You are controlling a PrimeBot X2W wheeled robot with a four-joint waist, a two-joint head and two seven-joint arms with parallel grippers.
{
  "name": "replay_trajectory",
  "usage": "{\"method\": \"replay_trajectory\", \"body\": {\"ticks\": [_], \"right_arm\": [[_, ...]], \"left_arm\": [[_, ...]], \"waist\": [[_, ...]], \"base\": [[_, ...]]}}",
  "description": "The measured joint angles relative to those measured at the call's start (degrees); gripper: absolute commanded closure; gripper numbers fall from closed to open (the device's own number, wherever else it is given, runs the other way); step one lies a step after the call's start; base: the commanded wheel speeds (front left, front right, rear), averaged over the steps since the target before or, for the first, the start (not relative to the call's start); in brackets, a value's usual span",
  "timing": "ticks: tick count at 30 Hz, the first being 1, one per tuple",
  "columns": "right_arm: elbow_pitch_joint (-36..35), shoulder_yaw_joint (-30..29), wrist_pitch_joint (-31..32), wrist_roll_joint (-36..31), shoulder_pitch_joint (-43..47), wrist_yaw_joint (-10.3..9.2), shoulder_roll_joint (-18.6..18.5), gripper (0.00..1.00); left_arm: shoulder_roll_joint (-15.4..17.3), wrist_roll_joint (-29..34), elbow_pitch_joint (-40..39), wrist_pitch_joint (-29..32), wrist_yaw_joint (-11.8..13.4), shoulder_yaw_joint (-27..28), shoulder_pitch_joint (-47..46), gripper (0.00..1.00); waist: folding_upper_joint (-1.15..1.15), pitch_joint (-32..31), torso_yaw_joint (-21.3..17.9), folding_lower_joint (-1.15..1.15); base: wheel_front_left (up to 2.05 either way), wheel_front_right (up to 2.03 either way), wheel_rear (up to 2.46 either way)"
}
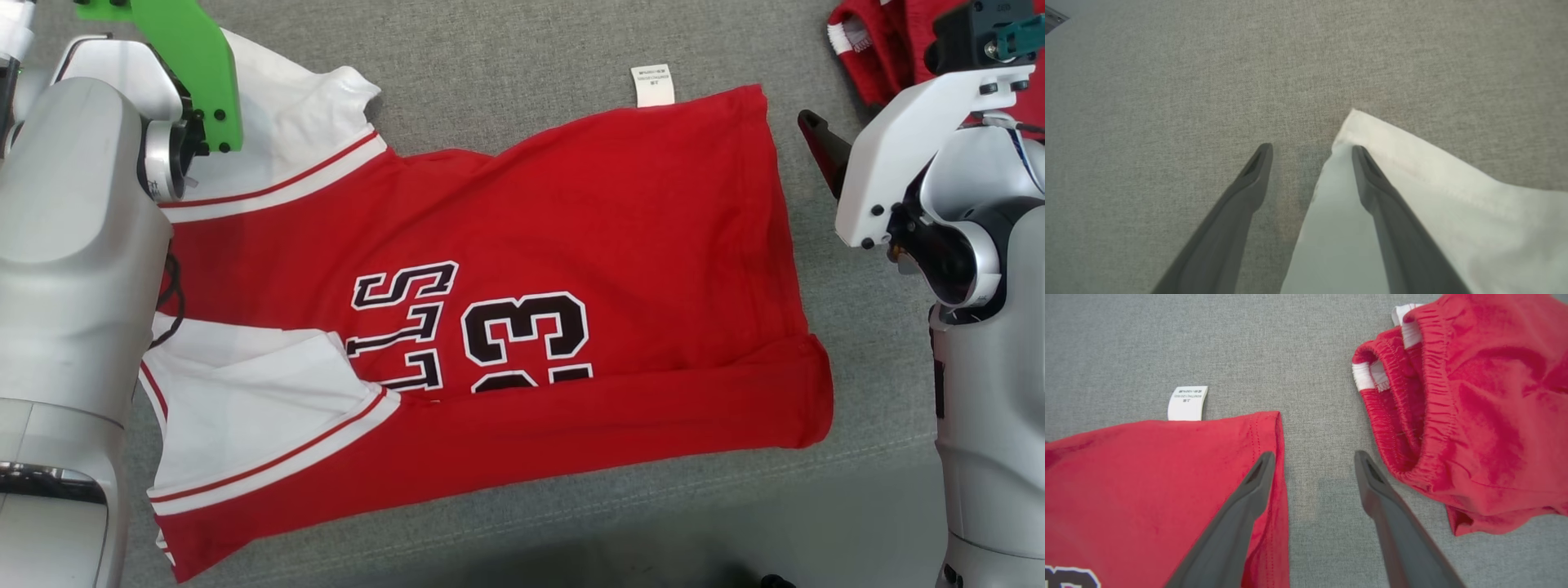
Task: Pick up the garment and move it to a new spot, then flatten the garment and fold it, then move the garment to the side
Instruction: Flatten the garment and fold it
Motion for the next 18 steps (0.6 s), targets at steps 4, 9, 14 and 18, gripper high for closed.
{"method": "replay_trajectory", "body": {"ticks": [4, 9, 14, 18], "right_arm": [[0.6, 0.4, -0.1, -0.1, -0.7, -0.01, 0.3, 0.00], [1.6, 0.7, 0.0, -0.2, -0.9, -0.01, 0.5, 0.00], [2.2, 1.0, 0.0, -0.2, -1.3, -0.01, 0.9, 0.00], [2.4, 1.2, 0.0, -0.1, -1.3, 0.00, 1.1, 0.00]], "left_arm": [[0.0, 0.0, 1.7, -1.1, -0.4, -0.4, -1.3, 0.16], [-0.4, -0.3, 4.1, -0.9, -1.7, -0.8, -2.1, 0.24], [-1.8, -0.6, 5.1, -1.4, -2.2, -1.2, -3.2, 0.18], [-1.8, -0.6, 6.2, -2.1, -2.3, -1.5, -3.4, 0.53]], "waist": [[0.00, 0.3, -0.2, 0.00], [0.00, 0.1, -0.4, 0.00], [0.00, 0.3, -0.6, 0.00], [0.00, 0.4, -0.9, 0.00]], "base": [[0.00, 0.00, 0.00], [0.00, 0.00, 0.00], [0.00, 0.00, 0.00], [0.00, 0.00, 0.00]]}}
